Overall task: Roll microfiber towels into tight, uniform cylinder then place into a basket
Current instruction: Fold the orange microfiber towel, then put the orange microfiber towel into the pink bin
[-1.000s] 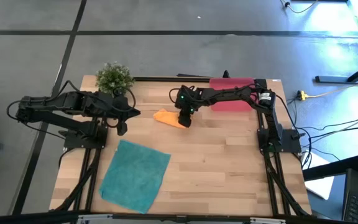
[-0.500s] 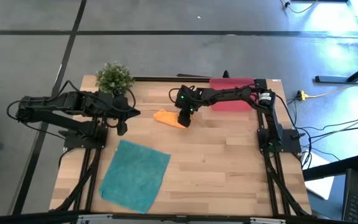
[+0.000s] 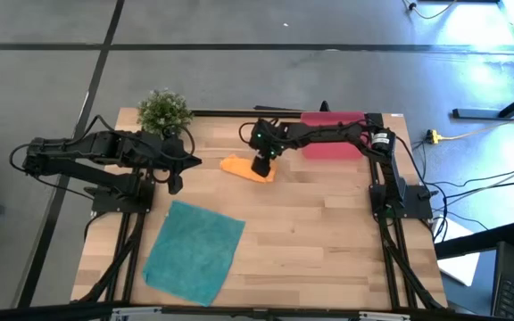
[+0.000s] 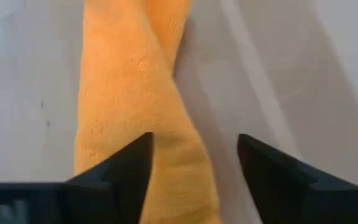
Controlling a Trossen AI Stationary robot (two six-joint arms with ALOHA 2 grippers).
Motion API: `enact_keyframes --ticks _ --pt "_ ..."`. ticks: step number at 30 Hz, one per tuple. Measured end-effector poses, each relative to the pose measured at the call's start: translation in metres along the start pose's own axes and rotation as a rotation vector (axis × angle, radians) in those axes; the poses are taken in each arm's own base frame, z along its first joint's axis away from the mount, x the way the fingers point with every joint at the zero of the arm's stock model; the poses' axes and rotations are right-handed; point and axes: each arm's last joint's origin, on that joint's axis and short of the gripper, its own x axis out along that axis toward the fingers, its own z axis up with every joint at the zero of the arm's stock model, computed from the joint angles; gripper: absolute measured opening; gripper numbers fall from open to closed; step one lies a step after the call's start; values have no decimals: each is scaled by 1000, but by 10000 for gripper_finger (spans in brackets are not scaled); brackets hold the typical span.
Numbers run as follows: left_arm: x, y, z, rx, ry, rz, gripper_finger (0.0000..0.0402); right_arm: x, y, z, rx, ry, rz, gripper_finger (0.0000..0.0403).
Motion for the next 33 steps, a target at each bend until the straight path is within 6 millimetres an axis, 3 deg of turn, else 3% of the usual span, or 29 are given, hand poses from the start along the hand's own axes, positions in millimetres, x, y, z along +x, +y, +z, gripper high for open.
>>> enact_keyframes --ticks 9,20,33 --pt "0 0 0 0 0 0 18 -17 2 16 -51 27 -24 392" --pt "0 0 0 0 0 0 7 -24 41 32 -178 -61 -2 383" --pt "0 0 0 0 0 0 16 -2 39 28 -230 -49 -28 399"
